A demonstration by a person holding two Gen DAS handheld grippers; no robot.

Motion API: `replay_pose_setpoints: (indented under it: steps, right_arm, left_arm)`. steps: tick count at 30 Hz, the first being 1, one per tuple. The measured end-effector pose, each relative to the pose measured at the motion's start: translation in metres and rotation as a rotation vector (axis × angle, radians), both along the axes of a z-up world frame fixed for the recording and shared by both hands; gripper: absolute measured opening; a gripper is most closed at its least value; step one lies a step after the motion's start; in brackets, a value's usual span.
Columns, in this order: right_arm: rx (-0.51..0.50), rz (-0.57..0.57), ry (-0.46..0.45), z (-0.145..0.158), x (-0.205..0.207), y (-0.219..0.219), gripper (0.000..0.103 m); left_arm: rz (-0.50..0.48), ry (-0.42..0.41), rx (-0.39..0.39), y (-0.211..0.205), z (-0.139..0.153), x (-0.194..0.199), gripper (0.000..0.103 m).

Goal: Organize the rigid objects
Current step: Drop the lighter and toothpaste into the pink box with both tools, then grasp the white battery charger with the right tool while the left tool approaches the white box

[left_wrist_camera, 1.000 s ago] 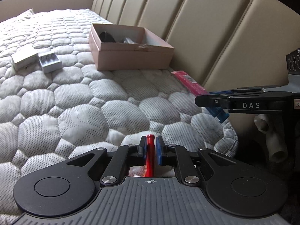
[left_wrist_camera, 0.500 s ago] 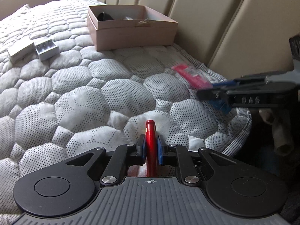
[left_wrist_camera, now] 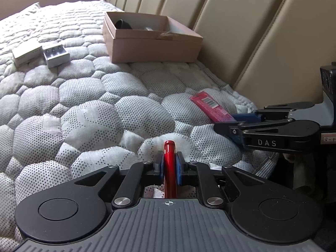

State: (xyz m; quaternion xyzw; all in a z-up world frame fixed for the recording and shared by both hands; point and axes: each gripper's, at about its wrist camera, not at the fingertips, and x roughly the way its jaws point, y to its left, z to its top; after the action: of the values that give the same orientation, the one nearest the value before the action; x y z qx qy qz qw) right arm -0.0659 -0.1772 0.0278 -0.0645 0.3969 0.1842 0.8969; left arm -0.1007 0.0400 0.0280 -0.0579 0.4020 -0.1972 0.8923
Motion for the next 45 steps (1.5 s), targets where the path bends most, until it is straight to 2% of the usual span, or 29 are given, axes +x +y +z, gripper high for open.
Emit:
replay_pose_setpoints:
  steps: [7, 12, 17, 21, 24, 25, 26, 28, 30, 34, 36, 41, 45]
  right_arm:
    - [0.056, 0.017, -0.013, 0.018, -0.004, -0.006, 0.029]
    - [0.087, 0.006, -0.058, 0.037, 0.001, -0.008, 0.029]
    - [0.113, -0.028, -0.131, 0.06, 0.025, -0.004, 0.029]
    - [0.139, -0.093, -0.222, 0.086, 0.062, 0.008, 0.029]
    - [0.143, -0.179, -0.33, 0.106, 0.102, 0.02, 0.029]
    - [0.148, -0.211, -0.36, 0.109, 0.116, 0.022, 0.034]
    - [0.149, -0.253, -0.379, 0.11, 0.128, 0.023, 0.048]
    - [0.153, -0.296, -0.352, 0.107, 0.143, 0.021, 0.058]
    - [0.172, -0.263, -0.327, 0.097, 0.14, 0.019, 0.059]
    - [0.102, -0.196, -0.3, 0.07, 0.124, 0.027, 0.064]
    - [0.082, -0.168, -0.259, 0.057, 0.123, 0.034, 0.064]
    - [0.102, -0.105, -0.223, 0.05, 0.126, 0.069, 0.064]
    - [0.114, 0.031, -0.234, 0.054, 0.119, 0.12, 0.064]
  left_arm:
    - [-0.018, -0.07, -0.009, 0.0, 0.018, 0.0, 0.013]
    - [-0.03, -0.131, -0.038, 0.001, 0.04, 0.02, 0.013]
    - [-0.032, -0.25, -0.079, 0.006, 0.079, 0.064, 0.013]
    - [-0.012, -0.351, -0.121, 0.011, 0.118, 0.128, 0.013]
    - [0.019, -0.316, -0.181, 0.013, 0.13, 0.192, 0.015]
    - [0.034, -0.282, -0.21, 0.015, 0.128, 0.211, 0.016]
    - [0.043, -0.242, -0.231, 0.017, 0.124, 0.227, 0.016]
    - [0.063, -0.196, -0.227, 0.021, 0.112, 0.242, 0.016]
    - [0.095, -0.19, -0.199, 0.029, 0.098, 0.242, 0.016]
    - [0.193, -0.168, -0.226, 0.066, 0.07, 0.216, 0.016]
    - [0.258, -0.161, -0.204, 0.087, 0.058, 0.199, 0.016]
    - [0.54, -0.193, -0.171, 0.164, 0.044, 0.153, 0.016]
    - [0.702, -0.163, -0.117, 0.219, 0.043, 0.133, 0.016]
